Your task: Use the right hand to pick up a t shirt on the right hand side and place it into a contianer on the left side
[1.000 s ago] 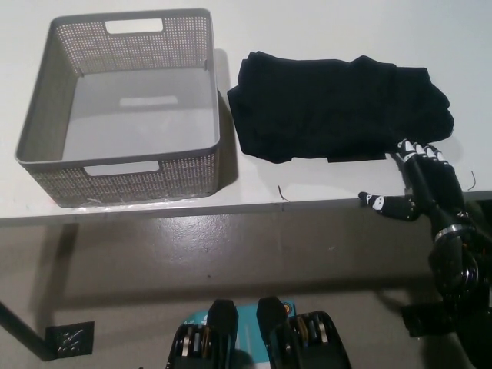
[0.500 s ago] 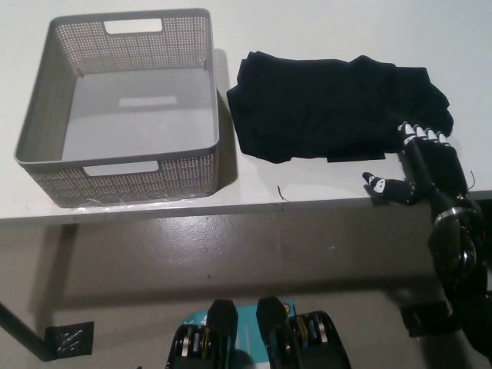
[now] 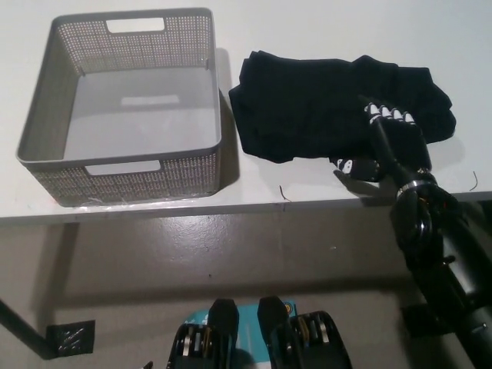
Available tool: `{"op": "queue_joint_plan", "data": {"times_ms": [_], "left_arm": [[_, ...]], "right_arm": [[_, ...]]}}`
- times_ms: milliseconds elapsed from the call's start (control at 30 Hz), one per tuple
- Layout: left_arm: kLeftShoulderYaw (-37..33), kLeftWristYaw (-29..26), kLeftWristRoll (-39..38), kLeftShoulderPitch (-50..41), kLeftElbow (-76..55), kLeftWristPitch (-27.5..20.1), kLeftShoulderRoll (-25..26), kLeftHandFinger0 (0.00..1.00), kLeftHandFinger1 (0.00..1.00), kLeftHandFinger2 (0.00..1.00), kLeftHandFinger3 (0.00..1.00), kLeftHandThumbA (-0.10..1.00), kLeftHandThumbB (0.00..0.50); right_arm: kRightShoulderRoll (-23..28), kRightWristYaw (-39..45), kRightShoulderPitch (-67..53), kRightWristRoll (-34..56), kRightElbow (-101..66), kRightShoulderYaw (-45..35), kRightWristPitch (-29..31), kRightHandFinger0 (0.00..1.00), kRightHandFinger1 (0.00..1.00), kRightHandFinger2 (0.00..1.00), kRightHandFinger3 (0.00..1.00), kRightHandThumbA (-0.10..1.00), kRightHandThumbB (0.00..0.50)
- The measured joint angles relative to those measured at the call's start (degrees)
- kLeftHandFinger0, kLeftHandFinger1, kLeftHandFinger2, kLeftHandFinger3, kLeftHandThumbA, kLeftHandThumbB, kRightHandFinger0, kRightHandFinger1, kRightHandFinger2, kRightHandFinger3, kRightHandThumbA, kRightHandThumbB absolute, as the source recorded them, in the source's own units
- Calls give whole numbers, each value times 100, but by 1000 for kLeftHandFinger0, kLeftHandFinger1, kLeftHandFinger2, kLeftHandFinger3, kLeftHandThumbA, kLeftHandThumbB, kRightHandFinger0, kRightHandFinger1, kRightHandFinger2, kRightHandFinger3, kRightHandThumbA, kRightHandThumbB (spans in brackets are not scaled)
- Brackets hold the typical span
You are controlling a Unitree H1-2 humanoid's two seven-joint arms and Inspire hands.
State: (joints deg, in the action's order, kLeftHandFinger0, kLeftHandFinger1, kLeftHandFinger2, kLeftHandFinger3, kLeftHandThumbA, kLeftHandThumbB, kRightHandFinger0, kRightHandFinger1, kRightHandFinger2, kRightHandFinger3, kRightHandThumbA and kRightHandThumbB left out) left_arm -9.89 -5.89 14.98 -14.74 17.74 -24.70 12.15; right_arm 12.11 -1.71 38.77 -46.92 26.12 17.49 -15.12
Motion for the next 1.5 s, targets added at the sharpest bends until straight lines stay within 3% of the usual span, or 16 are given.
{"op": "queue_joint_plan", "data": {"times_ms": [33,233,333,400,500,600,767,900,1167,1367,1400,1433,1467,1500], "left_arm": [[-2,9,13,-2,-31,13,-10,1000,1000,1000,1000,1000,199],[-62,116,63,3,-116,107,-25,1000,1000,1000,1000,1000,196],[-103,141,115,21,-194,137,-36,1000,1000,1000,1000,1000,181],[-129,160,148,38,-228,153,-48,1000,1000,1000,1000,1000,200],[-154,177,167,46,-235,171,-81,1000,1000,1000,1000,1000,199],[-173,179,183,40,-239,182,-91,1000,1000,992,1000,1000,233],[-196,175,214,28,-242,202,-94,1000,1000,975,1000,1000,221],[-208,172,229,-11,-264,235,-104,1000,1000,980,1000,1000,242],[-233,141,298,-112,-418,334,-111,1000,1000,969,1000,1000,205],[-260,117,327,-225,-535,377,-122,1000,1000,972,1000,1000,203],[-262,116,328,-235,-559,394,-121,1000,1000,968,1000,1000,191],[-265,117,329,-247,-582,402,-119,1000,1000,967,1000,1000,191],[-269,116,330,-269,-608,405,-118,1000,1000,962,1000,1000,190],[-271,116,333,-278,-618,405,-118,1000,1000,949,1000,1000,177]], "right_arm": [[0,-18,0,0,33,2,1,1000,1000,1000,1000,918,416],[-11,-150,32,1,578,96,29,1000,1000,1000,1000,896,404],[-19,-257,85,22,844,103,113,1000,1000,1000,1000,951,414],[-22,-332,141,37,959,108,163,1000,1000,1000,1000,1000,419],[-31,-457,258,60,1186,119,246,1000,1000,1000,1000,1000,414],[-49,-575,329,84,1422,128,327,1000,1000,1000,1000,1000,412],[-75,-773,416,138,1709,194,480,1000,1000,1000,1000,1000,411],[-101,-900,503,185,1949,248,593,1000,1000,1000,1000,1000,395],[-218,-1193,651,367,2423,238,863,1000,1000,1000,1000,1000,353],[-276,-1538,681,551,2830,211,1188,1000,1000,1000,1000,776,259],[-303,-1603,681,581,2899,206,1254,1000,1000,1000,1000,524,198],[-336,-1658,679,609,2949,195,1293,1000,1000,1000,1000,487,191],[-381,-1744,671,647,3006,179,1348,1000,1000,1000,1000,352,171],[-413,-1798,662,671,3038,161,1385,1000,1000,1000,1000,73,165]]}}
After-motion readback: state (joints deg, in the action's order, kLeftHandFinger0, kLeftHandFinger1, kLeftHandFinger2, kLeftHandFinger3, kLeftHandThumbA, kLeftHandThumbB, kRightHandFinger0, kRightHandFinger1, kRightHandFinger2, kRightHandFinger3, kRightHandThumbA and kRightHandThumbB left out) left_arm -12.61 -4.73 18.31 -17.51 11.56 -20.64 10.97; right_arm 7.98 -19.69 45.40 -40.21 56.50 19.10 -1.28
